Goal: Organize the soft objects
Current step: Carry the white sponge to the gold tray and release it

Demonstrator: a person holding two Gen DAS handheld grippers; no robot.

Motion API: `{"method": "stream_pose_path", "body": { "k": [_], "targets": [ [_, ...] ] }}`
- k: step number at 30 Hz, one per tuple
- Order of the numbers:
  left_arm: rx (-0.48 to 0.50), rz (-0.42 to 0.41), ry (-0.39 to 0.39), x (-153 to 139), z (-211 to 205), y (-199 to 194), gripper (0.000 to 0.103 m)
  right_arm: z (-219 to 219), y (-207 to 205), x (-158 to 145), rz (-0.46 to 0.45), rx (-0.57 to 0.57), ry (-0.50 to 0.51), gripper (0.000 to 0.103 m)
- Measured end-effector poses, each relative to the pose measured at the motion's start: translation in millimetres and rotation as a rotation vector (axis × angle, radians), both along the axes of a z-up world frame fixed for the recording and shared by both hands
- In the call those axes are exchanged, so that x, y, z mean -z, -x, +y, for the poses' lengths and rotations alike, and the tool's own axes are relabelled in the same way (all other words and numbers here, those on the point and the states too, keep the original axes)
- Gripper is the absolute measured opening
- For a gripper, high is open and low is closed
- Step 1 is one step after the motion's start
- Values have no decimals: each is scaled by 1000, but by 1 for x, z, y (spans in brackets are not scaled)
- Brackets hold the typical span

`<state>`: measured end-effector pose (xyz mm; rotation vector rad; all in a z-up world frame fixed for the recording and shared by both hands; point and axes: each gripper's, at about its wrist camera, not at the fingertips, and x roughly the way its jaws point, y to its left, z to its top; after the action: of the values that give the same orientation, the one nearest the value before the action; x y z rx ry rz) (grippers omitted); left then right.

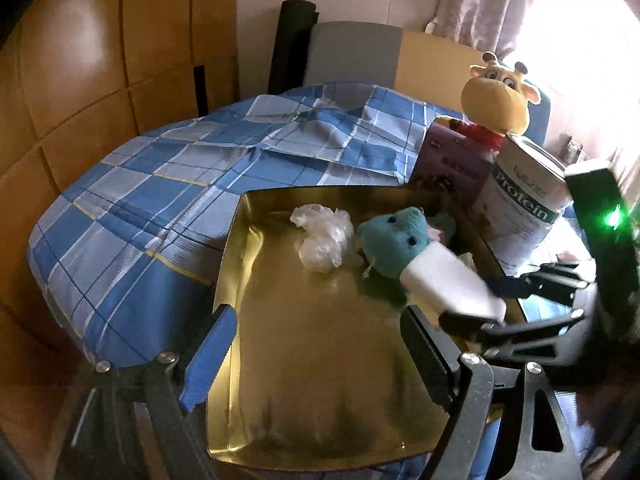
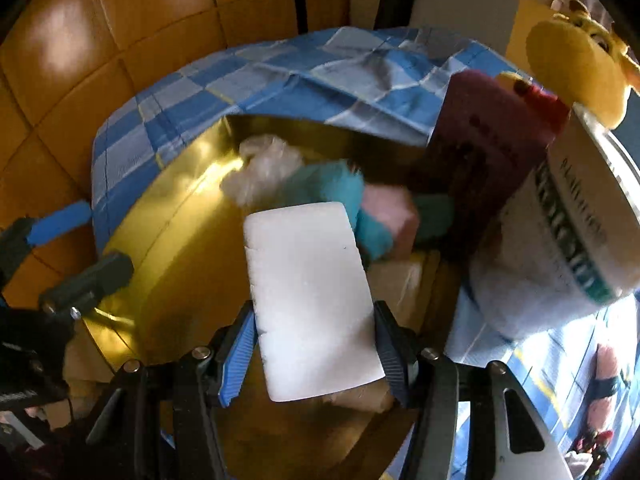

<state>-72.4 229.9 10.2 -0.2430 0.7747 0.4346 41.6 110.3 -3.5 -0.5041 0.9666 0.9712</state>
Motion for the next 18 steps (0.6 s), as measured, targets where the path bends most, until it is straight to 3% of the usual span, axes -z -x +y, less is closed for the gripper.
{"method": "stream_pose_path", "body": {
  "k": [5,14,18],
  "targets": [
    [-10,-4,25,2,0,3,89,5,1,21,-9,28,64,59],
    [10,8,-4,6,-8,6,89,5,-4,25,20,74,8,71],
    [20,16,-5,8,-11,4,89,-5,-1,22,39,75,-21,82]
  ]
}}
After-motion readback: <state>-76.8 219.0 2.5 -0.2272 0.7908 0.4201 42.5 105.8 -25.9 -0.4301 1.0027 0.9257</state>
